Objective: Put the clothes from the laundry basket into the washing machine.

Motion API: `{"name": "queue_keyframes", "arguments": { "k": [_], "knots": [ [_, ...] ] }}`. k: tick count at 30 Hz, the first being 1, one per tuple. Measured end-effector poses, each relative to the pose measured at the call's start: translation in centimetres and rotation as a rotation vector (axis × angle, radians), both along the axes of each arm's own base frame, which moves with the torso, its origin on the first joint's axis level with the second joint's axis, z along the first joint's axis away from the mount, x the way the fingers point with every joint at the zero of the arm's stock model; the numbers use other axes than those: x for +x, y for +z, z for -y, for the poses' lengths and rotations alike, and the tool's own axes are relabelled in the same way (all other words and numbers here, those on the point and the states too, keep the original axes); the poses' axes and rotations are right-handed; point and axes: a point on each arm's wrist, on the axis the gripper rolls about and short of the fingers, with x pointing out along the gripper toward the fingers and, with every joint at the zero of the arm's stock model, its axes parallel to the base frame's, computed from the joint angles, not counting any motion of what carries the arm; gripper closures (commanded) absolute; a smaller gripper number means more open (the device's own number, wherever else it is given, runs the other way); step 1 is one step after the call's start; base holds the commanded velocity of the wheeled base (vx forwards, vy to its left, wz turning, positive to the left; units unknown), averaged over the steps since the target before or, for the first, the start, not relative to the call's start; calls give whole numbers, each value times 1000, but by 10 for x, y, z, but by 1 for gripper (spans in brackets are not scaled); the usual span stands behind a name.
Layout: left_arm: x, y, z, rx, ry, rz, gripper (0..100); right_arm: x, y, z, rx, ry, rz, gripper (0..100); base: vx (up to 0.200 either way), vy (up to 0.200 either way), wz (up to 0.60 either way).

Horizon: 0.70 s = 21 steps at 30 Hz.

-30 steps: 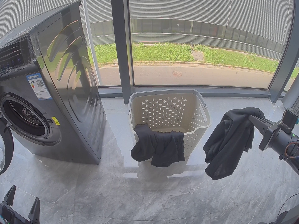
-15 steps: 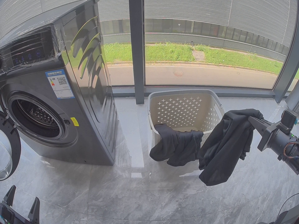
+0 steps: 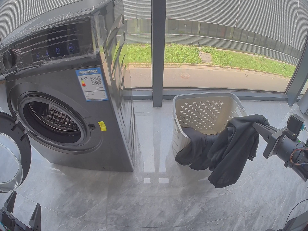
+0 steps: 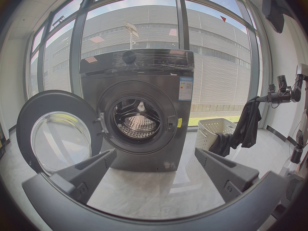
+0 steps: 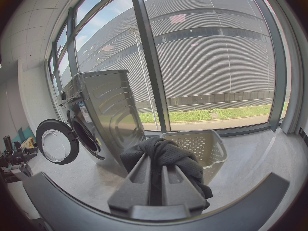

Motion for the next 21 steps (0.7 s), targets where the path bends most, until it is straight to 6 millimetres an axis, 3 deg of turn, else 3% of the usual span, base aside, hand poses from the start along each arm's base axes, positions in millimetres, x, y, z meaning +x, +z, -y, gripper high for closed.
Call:
{"name": "queue_keyframes", "arguments": {
  "k": [4, 10, 21],
  "knots": [
    [0, 0, 0, -3, 1, 0, 0, 0, 0, -1, 0, 6, -1, 100, 0, 200, 0],
    [0, 0, 0, -4, 2, 0, 0, 0, -1, -1, -1, 8, -5, 100, 0, 0, 0],
    [0, 0, 0, -6, 2, 0, 0, -1, -4, -1, -8, 8, -15, 100, -200, 0, 0]
  ]
}}
